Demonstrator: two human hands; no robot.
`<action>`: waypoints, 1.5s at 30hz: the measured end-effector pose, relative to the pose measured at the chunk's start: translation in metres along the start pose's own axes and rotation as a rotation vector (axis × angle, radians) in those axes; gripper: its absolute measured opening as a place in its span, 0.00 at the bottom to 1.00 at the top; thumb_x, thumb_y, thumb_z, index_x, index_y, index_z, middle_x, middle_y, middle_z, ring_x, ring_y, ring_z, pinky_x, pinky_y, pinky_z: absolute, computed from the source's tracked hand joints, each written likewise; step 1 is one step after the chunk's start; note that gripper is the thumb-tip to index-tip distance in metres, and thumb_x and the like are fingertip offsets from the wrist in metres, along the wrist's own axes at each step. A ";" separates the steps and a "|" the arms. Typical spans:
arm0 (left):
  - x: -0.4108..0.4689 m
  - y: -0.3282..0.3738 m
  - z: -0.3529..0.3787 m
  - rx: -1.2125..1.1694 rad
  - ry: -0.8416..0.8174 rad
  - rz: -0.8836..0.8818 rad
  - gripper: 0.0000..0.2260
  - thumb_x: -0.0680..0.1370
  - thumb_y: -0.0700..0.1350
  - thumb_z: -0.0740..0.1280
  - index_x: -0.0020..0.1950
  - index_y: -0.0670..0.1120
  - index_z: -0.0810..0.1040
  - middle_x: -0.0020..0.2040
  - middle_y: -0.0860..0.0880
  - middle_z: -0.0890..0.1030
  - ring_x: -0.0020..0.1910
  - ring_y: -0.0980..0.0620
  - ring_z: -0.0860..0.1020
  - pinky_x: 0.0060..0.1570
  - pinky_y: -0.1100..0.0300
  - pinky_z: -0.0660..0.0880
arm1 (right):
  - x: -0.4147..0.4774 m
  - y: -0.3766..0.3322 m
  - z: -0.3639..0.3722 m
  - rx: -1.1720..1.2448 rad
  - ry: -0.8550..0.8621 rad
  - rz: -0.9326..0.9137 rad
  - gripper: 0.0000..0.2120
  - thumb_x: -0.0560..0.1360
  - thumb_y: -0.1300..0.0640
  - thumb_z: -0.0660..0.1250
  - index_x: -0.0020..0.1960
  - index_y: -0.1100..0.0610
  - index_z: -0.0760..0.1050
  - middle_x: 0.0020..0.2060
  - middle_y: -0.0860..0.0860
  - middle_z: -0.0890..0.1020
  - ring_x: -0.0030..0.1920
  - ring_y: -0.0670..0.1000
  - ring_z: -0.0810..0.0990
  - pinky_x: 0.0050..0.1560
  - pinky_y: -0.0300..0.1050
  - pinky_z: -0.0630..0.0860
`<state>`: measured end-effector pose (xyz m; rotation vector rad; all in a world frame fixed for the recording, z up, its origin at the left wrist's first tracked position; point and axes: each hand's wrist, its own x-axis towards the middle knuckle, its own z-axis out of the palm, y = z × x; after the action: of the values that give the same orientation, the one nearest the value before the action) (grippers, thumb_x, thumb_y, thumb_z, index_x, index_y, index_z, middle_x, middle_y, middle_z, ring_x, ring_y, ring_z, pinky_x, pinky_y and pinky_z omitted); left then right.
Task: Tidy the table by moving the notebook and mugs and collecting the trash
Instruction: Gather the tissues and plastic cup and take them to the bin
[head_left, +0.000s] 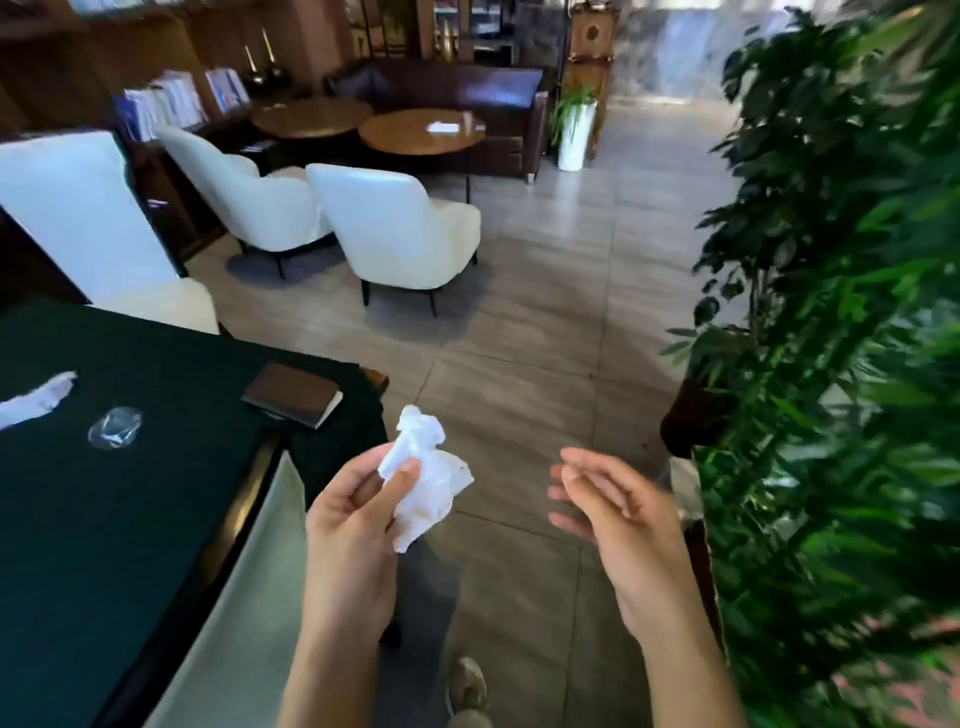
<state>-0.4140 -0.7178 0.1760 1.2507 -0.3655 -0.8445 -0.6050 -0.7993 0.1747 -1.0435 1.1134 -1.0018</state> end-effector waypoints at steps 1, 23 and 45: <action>0.022 0.007 0.001 -0.005 0.011 0.010 0.08 0.79 0.36 0.70 0.51 0.45 0.87 0.45 0.42 0.88 0.43 0.46 0.84 0.48 0.54 0.76 | 0.019 -0.007 0.014 -0.007 -0.022 -0.009 0.08 0.79 0.61 0.70 0.53 0.52 0.85 0.45 0.49 0.89 0.48 0.49 0.89 0.42 0.40 0.84; 0.286 0.063 -0.041 -0.067 0.470 0.168 0.08 0.79 0.37 0.70 0.56 0.43 0.86 0.47 0.41 0.89 0.48 0.43 0.87 0.51 0.54 0.80 | 0.303 -0.031 0.241 -0.088 -0.478 0.069 0.09 0.79 0.60 0.70 0.57 0.54 0.84 0.48 0.51 0.89 0.51 0.50 0.88 0.46 0.44 0.85; 0.313 0.068 -0.102 -0.285 1.307 0.249 0.10 0.80 0.38 0.70 0.60 0.42 0.84 0.56 0.37 0.87 0.53 0.41 0.86 0.50 0.59 0.81 | 0.376 0.062 0.536 -0.519 -1.369 0.082 0.06 0.78 0.58 0.71 0.53 0.51 0.84 0.44 0.50 0.87 0.44 0.50 0.86 0.46 0.46 0.85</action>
<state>-0.1169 -0.8723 0.1471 1.2043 0.6241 0.2280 -0.0131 -1.0785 0.1075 -1.6580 0.2168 0.2191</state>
